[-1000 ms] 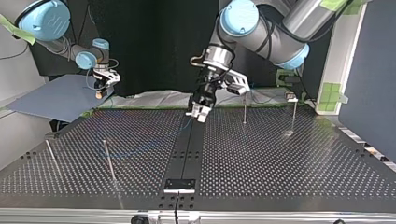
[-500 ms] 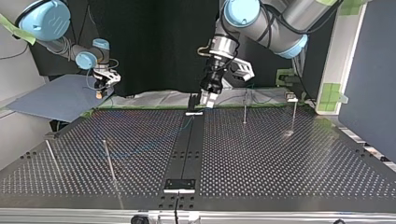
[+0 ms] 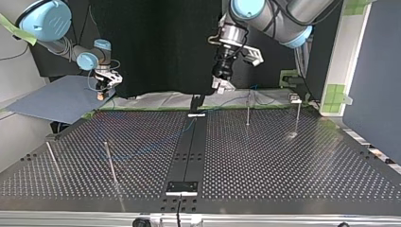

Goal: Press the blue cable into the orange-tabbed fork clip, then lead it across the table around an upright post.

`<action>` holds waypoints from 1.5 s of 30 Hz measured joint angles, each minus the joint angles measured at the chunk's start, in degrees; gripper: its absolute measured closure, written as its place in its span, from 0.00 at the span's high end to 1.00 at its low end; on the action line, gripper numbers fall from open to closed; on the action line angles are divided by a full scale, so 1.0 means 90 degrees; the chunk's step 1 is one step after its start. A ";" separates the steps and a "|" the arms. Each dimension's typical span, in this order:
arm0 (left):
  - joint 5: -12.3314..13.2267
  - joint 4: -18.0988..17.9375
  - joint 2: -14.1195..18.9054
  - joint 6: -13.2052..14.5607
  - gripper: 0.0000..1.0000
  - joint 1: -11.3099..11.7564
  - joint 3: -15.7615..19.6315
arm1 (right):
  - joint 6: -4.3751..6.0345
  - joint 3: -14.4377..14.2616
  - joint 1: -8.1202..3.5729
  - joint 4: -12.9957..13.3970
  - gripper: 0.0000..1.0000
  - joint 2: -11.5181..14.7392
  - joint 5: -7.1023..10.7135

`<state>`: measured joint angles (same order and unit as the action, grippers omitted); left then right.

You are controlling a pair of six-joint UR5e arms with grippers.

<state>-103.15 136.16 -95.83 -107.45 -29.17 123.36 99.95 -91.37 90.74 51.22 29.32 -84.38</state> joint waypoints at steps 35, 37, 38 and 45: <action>0.0021 -0.0186 -0.0010 0.0104 1.00 0.0065 0.1086 | -0.0010 0.0039 -0.0058 0.0013 0.00 0.0000 0.0000; 0.0022 -0.0186 -0.0010 0.0104 1.00 0.0064 0.1086 | -0.0010 0.0039 -0.0058 0.0013 0.00 0.0000 0.0000; 0.0021 -0.0186 -0.0010 0.0104 1.00 0.0065 0.1086 | -0.0010 0.0039 -0.0057 0.0013 0.00 0.0000 0.0000; 0.0021 -0.0186 -0.0010 0.0104 1.00 0.0065 0.1086 | -0.0010 0.0039 -0.0058 0.0013 0.00 0.0000 0.0000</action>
<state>-102.96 134.48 -95.92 -106.52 -28.59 133.13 99.86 -91.02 90.22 51.34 29.32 -84.39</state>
